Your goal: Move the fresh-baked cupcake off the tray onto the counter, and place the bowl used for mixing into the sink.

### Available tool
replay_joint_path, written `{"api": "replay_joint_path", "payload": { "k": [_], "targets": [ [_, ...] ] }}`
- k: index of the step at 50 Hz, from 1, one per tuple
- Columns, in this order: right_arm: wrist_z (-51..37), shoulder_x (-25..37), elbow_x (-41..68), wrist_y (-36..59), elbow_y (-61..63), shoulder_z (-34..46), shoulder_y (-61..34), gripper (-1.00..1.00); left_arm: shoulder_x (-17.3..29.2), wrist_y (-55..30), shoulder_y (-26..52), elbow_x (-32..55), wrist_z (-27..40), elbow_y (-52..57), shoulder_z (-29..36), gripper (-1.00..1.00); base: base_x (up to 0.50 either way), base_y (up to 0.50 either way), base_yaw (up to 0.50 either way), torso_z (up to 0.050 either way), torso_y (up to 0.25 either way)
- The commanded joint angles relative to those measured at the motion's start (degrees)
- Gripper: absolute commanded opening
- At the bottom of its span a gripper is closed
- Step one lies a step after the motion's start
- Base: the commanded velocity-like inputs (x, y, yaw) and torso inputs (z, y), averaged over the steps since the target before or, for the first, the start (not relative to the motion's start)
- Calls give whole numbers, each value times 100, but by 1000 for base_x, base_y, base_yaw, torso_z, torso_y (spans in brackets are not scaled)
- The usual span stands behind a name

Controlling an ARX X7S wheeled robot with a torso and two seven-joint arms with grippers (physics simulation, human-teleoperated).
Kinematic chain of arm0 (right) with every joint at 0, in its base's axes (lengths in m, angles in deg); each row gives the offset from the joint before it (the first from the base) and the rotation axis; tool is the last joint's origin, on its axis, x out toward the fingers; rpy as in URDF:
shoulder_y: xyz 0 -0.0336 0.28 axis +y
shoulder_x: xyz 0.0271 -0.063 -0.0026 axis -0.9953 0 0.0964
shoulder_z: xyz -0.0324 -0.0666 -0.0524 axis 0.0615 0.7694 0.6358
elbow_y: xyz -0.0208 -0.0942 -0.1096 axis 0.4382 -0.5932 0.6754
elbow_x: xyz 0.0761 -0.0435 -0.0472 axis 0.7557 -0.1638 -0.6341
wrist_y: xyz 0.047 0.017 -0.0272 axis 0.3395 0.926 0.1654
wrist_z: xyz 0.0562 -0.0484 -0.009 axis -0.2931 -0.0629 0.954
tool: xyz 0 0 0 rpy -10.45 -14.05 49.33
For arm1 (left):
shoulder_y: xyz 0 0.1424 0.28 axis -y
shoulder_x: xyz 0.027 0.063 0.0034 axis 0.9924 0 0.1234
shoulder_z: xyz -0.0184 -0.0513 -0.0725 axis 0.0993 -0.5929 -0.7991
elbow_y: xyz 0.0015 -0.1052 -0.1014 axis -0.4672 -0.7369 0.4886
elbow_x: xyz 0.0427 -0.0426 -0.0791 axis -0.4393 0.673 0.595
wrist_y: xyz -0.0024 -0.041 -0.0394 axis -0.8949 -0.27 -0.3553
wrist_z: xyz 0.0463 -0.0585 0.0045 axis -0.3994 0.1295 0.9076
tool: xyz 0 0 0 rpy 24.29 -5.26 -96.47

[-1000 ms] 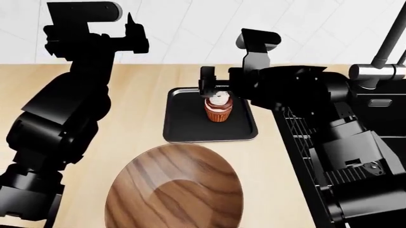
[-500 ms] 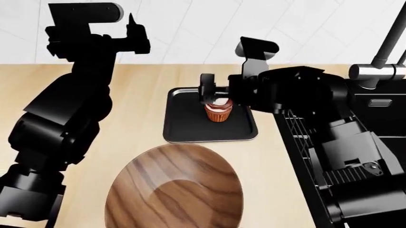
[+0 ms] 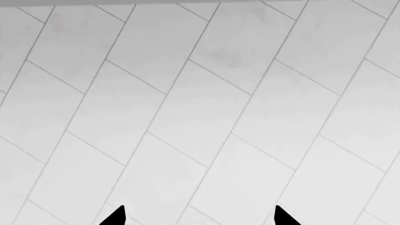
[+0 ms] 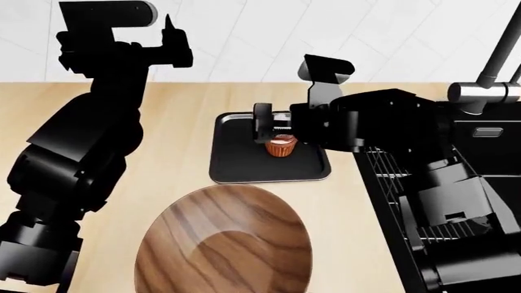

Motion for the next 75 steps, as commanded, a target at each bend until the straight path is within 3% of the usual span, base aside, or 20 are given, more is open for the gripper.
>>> {"api": "replay_joint_path", "payload": {
  "k": [1,14,15,28,43,58,61,67,75],
  "targets": [
    [3,4,-31,3,-181,75,15,100,13,-3,-29,11,23,34,1,100,0,0,0,0,0],
    [1092,-339,-681,-554,-1722,716,-418,100,-97,133,22,-62,-104,-306,63,100,0,0,0,0,0],
    [1109,-345,-695,-564,-1739,735,-421,-100,-98,134,30,-67,-104,-316,64,100,0,0,0,0,0],
    [668,-146,-372,-332,-1041,483,-226,-100,-85,87,93,-38,-76,-208,61,100,0,0,0,0,0],
    [-301,44,173,303,364,119,-551,-100,254,-323,-33,259,328,815,-135,100,0,0,0,0,0],
    [1679,-686,-629,-531,-1115,1183,-1366,-100,843,-956,-57,521,897,1826,-403,100,0,0,0,0,0],
    [2420,-997,-885,-1007,-1955,1554,-1616,-100,1049,-1221,-13,626,1051,2119,-474,100,0,0,0,0,0],
    [2807,-1017,1512,-2208,-2633,4203,-2088,-100,1322,-1591,34,765,1315,2529,-580,100,0,0,0,0,0],
    [3101,-1017,3410,-2958,-2592,6189,-2321,-100,1559,-1929,42,964,1549,2871,-711,100,0,0,0,0,0]
  ]
}}
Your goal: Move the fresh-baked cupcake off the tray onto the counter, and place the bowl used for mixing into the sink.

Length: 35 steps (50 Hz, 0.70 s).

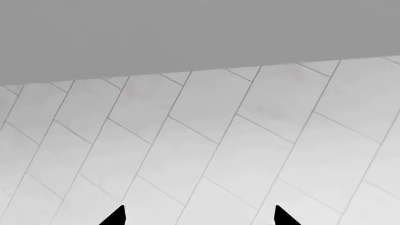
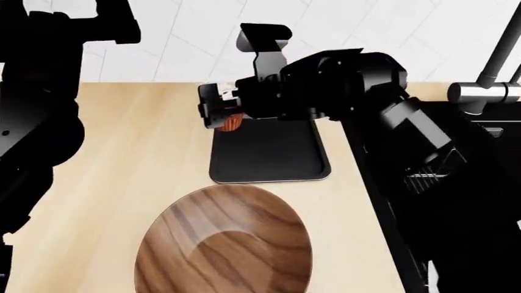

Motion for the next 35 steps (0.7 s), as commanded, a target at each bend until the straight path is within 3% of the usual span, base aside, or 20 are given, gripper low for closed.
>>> {"api": "replay_joint_path", "payload": {
  "k": [1,19,35],
  "targets": [
    [796,-145,2082,-1179,-456,2579,-493,-100,419,-533,29,259,376,604,-195,100,0,0,0,0,0],
    [1591,-146,2303,-1418,18,2906,-410,-100,560,-457,-244,261,497,649,-335,100,0,0,0,0,0],
    [1403,-146,2294,-1577,15,2892,-451,-100,522,-359,-289,233,474,639,-338,100,0,0,0,0,0]
  ]
}}
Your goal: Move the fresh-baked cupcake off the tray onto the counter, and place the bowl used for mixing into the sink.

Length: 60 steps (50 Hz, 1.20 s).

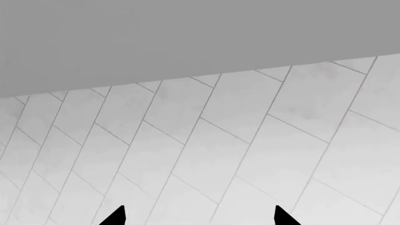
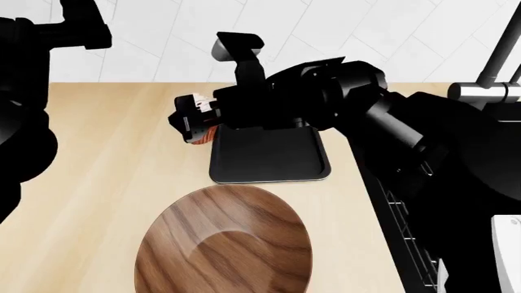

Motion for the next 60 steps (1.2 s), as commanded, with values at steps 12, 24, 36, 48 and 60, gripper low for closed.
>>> {"api": "replay_joint_path", "payload": {
  "k": [12,24,36,48,60],
  "targets": [
    [171,-1,-176,-240,93,56,-19,-100,6,99,-119,-52,5,-2,-5,100,0,0,0,0,0],
    [228,-1,-241,-304,84,51,3,-100,33,64,-91,-36,14,18,-17,100,0,0,0,0,0],
    [242,-1,-271,-328,87,53,4,-100,54,44,-68,-17,8,36,-28,100,0,87,0,0,0],
    [275,-1,-282,-388,94,52,46,-100,27,43,-57,-44,7,20,11,100,0,196,0,0,0],
    [344,-1,-364,-367,115,45,47,-100,36,72,-90,-51,7,21,-3,100,0,17,0,0,0]
  ]
}}
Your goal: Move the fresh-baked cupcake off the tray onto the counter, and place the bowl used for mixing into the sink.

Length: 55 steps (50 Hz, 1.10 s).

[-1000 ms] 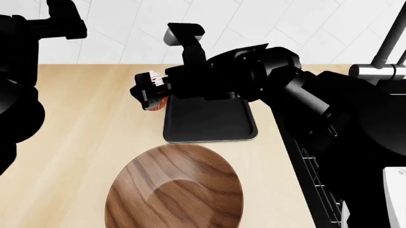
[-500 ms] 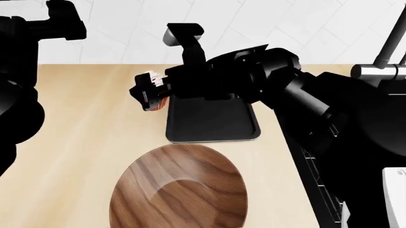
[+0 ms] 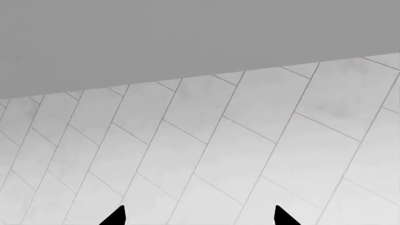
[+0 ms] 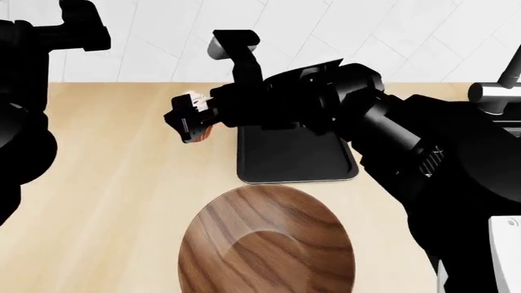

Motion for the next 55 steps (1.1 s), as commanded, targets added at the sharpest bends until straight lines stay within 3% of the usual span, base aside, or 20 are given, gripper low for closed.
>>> {"api": "replay_joint_path", "payload": {
  "k": [1,26,55],
  "targets": [
    [116,0,-147,32,33,-18,5,-100,2,28,-33,-12,3,-3,-4,100,0,0,0,0,0],
    [576,0,-379,866,149,-35,197,-100,-52,120,-95,-67,-39,-82,35,100,0,0,0,0,0],
    [670,0,-316,1157,155,-39,289,-100,-91,151,-97,-98,-75,-126,81,100,0,0,0,0,0]
  ]
}}
